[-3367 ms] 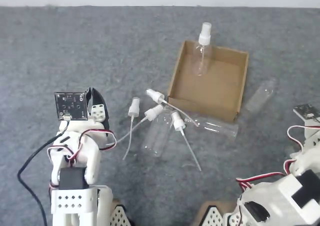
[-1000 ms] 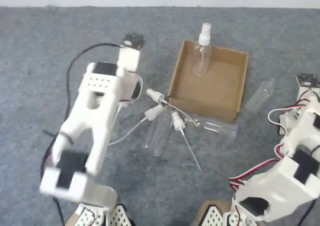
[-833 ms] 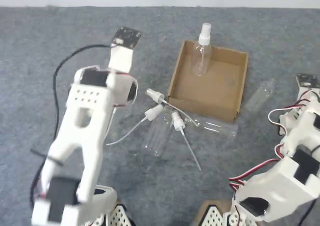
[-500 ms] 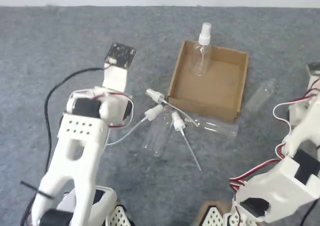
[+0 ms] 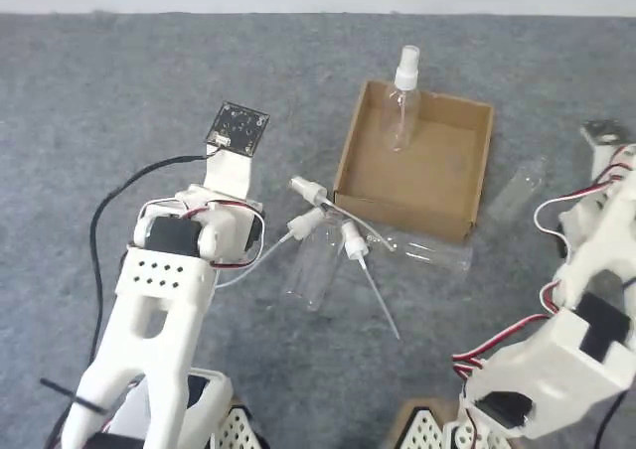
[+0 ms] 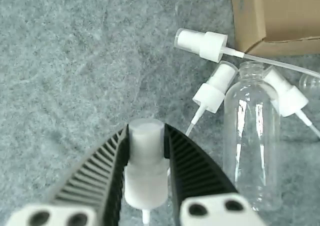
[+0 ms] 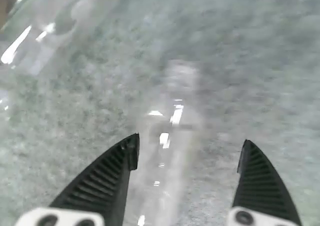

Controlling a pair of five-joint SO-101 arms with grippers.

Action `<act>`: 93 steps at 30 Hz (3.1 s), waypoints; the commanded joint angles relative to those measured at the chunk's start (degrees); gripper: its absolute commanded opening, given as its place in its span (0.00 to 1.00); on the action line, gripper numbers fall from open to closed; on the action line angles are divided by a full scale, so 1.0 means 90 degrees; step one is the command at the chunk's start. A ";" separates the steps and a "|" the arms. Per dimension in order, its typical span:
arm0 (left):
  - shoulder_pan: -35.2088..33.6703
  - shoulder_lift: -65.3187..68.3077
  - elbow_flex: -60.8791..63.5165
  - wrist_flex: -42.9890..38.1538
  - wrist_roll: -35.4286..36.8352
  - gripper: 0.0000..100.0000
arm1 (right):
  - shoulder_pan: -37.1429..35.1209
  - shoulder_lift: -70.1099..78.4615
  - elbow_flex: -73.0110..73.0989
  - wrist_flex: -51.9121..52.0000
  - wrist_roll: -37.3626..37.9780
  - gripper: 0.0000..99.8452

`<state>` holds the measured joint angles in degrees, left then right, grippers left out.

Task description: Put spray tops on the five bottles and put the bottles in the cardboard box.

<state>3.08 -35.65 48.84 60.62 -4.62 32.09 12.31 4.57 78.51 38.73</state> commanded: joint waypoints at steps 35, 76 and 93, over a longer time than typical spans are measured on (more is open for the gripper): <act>-0.0039 -0.0977 -0.0523 0.0137 0.0049 0.01 | -0.1294 -0.2808 -0.0283 0.0112 -0.1446 0.01; -0.0039 -0.2510 -0.4225 -0.0664 0.3438 0.01 | -0.9519 -0.6559 0.5880 -0.6188 -0.3907 0.01; -0.0479 -0.2510 -0.2867 -0.1778 0.3448 0.01 | -0.9568 -0.8230 0.6857 -0.6178 -0.3927 0.01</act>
<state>-2.02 -57.63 22.81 46.11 25.98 -53.54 -59.34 66.55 24.18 4.18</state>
